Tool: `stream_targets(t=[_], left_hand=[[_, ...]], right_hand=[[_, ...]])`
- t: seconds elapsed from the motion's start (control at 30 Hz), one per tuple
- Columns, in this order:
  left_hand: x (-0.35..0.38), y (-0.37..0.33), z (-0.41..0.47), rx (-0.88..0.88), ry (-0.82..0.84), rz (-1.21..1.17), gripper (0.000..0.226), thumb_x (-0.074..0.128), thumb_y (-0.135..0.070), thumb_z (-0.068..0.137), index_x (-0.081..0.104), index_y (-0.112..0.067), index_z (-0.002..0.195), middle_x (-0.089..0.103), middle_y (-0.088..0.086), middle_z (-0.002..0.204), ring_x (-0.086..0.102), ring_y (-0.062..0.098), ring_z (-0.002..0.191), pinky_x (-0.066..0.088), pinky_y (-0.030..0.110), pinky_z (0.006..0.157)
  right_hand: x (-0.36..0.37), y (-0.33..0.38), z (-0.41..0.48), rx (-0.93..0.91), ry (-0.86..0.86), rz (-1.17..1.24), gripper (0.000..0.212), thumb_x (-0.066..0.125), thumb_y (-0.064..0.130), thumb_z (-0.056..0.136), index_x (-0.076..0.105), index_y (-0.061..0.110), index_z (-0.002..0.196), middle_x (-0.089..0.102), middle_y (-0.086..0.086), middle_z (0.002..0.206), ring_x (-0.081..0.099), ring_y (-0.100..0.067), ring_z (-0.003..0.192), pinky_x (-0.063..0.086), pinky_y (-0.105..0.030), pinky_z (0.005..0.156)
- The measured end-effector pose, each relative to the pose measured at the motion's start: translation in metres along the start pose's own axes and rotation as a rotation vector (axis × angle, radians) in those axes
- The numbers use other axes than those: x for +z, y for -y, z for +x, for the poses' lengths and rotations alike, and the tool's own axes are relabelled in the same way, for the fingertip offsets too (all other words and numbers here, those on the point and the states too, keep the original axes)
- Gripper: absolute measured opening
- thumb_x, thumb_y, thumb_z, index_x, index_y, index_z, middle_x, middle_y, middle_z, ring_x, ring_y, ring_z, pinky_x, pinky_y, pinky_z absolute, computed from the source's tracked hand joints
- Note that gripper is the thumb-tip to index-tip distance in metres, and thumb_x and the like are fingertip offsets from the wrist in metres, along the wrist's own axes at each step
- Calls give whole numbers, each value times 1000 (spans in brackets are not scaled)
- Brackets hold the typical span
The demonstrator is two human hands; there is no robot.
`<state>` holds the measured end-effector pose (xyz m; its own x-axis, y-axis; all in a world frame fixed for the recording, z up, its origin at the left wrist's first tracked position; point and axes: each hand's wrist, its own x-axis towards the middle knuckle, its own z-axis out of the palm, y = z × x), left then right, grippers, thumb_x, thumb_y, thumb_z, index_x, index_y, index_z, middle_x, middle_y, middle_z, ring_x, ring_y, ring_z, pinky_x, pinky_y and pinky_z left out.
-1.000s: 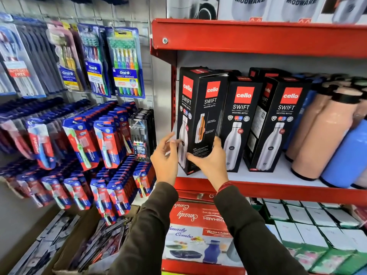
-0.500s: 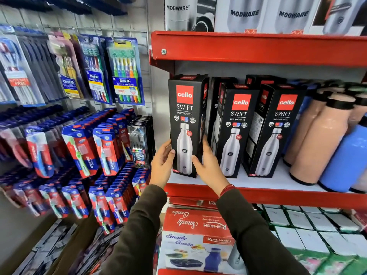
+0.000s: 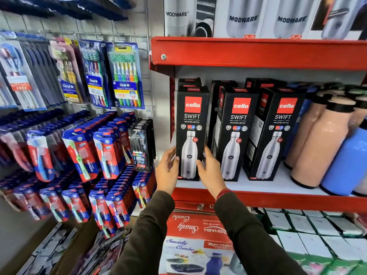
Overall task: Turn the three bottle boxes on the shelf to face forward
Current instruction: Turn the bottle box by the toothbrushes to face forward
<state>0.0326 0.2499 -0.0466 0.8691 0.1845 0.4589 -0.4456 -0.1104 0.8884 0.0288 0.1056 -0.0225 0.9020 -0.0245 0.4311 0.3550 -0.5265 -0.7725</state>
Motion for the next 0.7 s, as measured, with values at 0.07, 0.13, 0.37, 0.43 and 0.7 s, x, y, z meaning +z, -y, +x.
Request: stream_targets(t=[0.07,0.13,0.37,0.43,0.7], left_hand=[[0,2,-1,1,-12,1,37,52,-5,99,55,-15,134,63,-5,130,57,-12,117,43,9,103],[0,2,-2,-2,-11,2,37,52,-7,100,54,-17,135,62,-5,132,57,-11,119,44,11,104],[-1,3,-1,-25,-16,4,34,52,-17,101,55,-22,135,63,-7,131,58,0,122,46,13,99],[0,1,-1,-46,-29,-9,32,53,-19,101,56,-22,133,64,-9,128,58,-3,119,46,14,97],[-6,-9,-13,-77,-41,-52,25,57,-23,99,59,-41,116,66,-17,117,61,-13,111,53,27,98]], right_hand=[[2,1,0,-11,-14,-11,61,51,2,94,29,15,149,48,-12,146,43,-23,138,28,-21,110],[3,1,0,-16,-28,-4,59,51,1,94,31,14,149,48,-11,146,43,-22,138,27,-21,110],[7,2,-5,18,-95,52,44,49,15,98,44,13,141,55,-8,140,51,-20,131,37,-26,110],[7,5,-6,41,-110,81,41,47,20,99,47,12,140,57,-9,138,53,-21,129,39,-27,109],[0,14,-19,74,-108,135,41,47,22,101,47,11,140,61,-3,130,60,-15,114,33,1,84]])
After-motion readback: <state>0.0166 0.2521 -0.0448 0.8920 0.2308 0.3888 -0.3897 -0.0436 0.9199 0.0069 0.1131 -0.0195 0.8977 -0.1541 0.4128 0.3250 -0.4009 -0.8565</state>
